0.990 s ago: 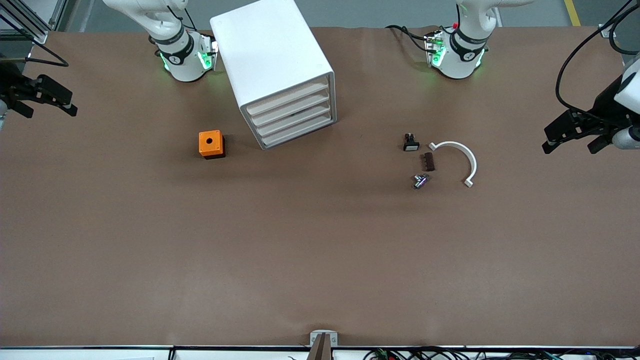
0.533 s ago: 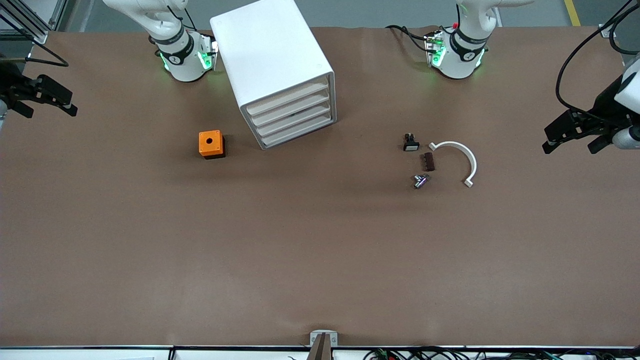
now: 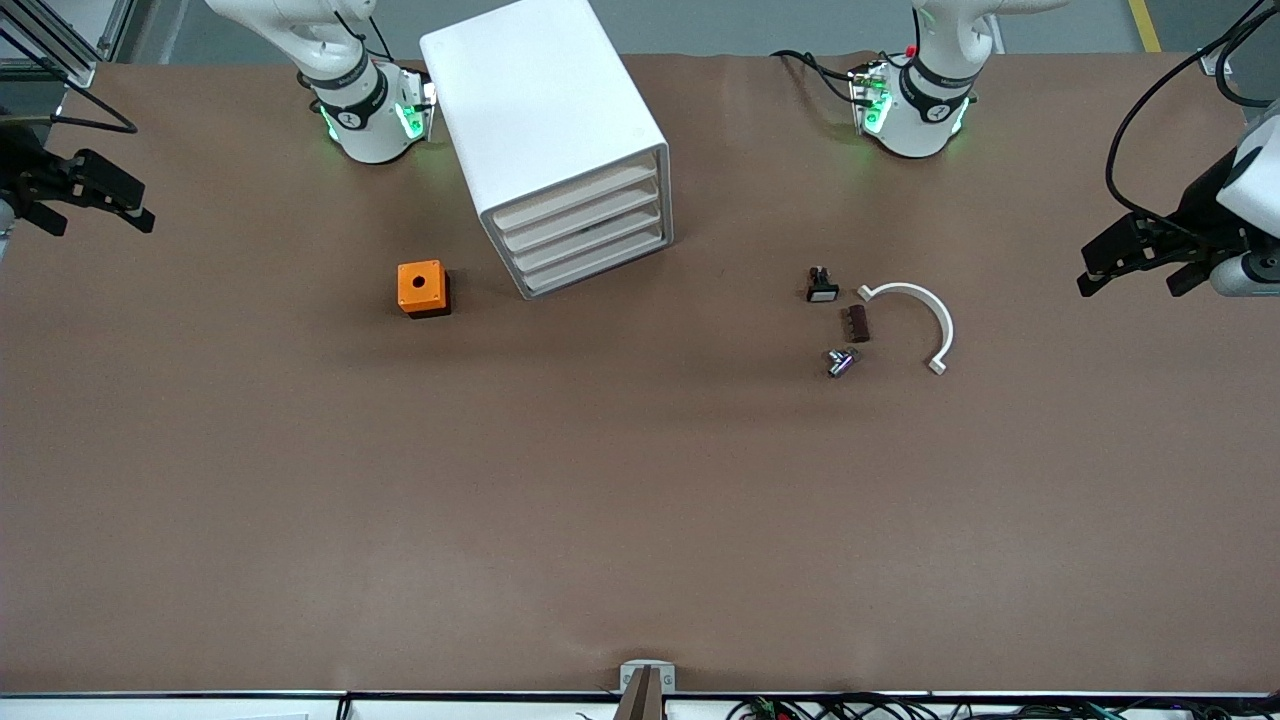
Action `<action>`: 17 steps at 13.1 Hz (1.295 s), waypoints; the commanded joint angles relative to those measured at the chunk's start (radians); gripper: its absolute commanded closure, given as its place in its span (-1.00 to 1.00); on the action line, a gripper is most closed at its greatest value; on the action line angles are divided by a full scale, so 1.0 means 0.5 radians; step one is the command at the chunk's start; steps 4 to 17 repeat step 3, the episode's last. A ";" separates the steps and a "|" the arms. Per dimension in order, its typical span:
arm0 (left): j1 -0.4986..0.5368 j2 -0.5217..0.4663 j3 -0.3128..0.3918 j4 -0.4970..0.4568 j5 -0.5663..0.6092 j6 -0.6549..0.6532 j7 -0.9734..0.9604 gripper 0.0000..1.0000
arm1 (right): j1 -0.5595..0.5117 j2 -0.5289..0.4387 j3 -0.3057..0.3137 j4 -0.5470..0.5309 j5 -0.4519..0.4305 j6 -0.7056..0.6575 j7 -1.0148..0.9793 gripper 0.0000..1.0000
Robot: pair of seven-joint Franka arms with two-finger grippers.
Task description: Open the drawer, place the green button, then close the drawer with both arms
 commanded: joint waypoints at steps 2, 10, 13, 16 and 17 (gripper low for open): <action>0.005 0.013 -0.007 0.045 0.027 -0.054 -0.026 -1.00 | 0.011 -0.028 -0.006 -0.020 0.000 0.000 0.004 -1.00; 0.005 0.013 -0.007 0.045 0.027 -0.054 -0.026 -1.00 | 0.011 -0.028 -0.006 -0.020 0.000 0.000 0.004 -1.00; 0.005 0.013 -0.007 0.045 0.027 -0.054 -0.026 -1.00 | 0.011 -0.028 -0.006 -0.020 0.000 0.000 0.004 -1.00; 0.005 0.013 -0.007 0.045 0.027 -0.054 -0.026 -1.00 | 0.011 -0.028 -0.006 -0.020 0.000 0.000 0.004 -1.00; 0.005 0.013 -0.007 0.045 0.027 -0.054 -0.026 -1.00 | 0.011 -0.028 -0.006 -0.020 0.000 0.000 0.004 -1.00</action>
